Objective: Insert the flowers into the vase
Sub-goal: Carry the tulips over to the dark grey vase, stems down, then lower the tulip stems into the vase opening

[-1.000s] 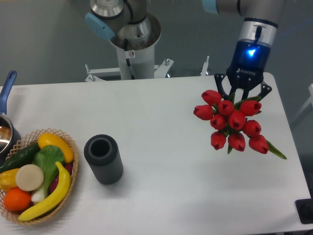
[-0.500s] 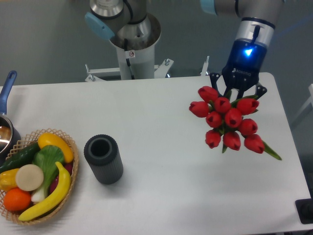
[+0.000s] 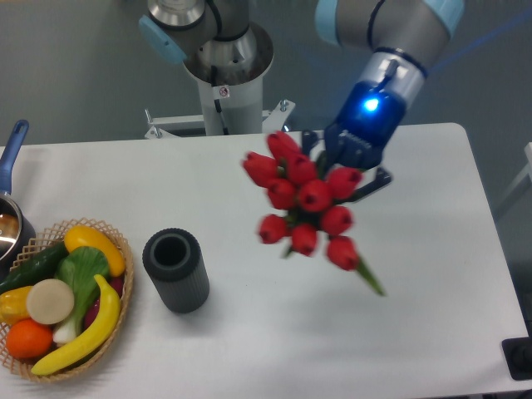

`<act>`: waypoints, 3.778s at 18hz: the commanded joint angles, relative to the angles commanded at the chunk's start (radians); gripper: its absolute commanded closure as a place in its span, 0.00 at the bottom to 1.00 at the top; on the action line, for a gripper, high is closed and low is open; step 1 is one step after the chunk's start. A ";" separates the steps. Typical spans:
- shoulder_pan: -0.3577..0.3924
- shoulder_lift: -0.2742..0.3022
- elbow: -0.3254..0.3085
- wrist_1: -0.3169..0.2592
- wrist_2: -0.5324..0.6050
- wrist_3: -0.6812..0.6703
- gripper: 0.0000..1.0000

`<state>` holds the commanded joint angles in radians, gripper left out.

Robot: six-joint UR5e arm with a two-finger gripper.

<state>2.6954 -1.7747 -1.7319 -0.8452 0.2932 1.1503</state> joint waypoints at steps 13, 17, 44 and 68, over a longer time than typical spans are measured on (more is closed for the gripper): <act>-0.124 -0.031 -0.047 0.003 -0.172 0.123 0.72; -0.144 -0.026 -0.072 0.003 -0.196 0.124 0.72; -0.163 -0.084 -0.147 0.005 -0.241 0.134 0.70; -0.155 -0.157 -0.219 0.005 -0.239 0.178 0.68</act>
<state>2.5403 -1.9313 -1.9512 -0.8406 0.0537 1.3283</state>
